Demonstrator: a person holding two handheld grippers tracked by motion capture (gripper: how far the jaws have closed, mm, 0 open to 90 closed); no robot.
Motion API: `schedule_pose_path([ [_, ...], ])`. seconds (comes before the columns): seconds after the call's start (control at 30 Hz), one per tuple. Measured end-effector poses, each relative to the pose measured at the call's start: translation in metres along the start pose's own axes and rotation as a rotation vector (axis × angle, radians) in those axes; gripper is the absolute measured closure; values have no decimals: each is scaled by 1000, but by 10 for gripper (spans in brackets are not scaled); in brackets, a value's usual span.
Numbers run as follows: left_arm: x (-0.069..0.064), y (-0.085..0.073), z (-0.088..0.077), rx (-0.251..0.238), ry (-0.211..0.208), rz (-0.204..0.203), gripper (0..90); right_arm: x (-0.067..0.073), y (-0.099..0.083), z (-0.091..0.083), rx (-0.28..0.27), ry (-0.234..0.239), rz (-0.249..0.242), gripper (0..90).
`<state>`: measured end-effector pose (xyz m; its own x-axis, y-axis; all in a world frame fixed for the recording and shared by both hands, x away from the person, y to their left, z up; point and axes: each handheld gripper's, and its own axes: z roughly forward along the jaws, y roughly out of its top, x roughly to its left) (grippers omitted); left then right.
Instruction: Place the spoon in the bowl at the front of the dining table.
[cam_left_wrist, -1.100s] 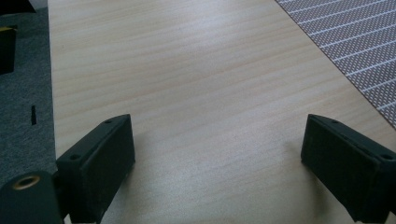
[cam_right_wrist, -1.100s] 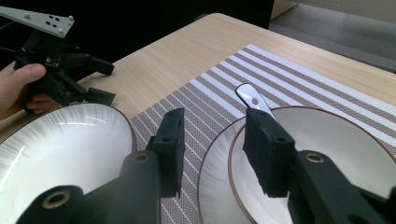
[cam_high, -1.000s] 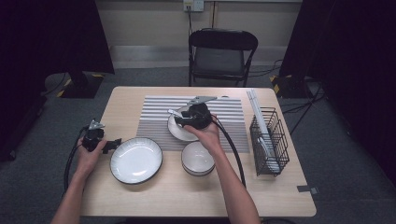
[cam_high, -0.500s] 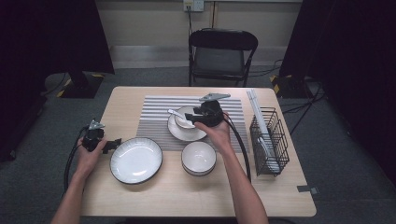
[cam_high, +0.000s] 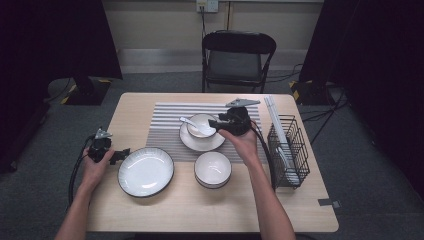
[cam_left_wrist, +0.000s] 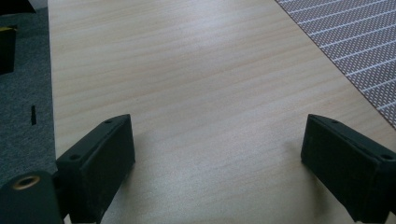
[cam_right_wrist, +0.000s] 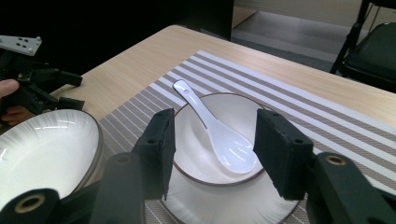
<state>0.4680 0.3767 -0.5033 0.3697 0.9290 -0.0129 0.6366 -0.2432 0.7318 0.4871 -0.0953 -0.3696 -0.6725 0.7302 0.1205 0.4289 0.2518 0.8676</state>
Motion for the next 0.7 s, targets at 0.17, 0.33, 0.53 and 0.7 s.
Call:
schedule_pose_path([
  [0.17,0,0,0,0,0,0,93,-6,2,-8,-15,-5,20,485],
  [0.33,0,0,0,0,3,3,93,-12,4,-15,-24,-32,25,485],
  [0.53,0,0,0,1,1,3,93,-19,5,-26,-30,-65,26,475],
  [0.7,0,0,0,1,2,3,93,-25,6,-35,-43,-91,25,468],
])
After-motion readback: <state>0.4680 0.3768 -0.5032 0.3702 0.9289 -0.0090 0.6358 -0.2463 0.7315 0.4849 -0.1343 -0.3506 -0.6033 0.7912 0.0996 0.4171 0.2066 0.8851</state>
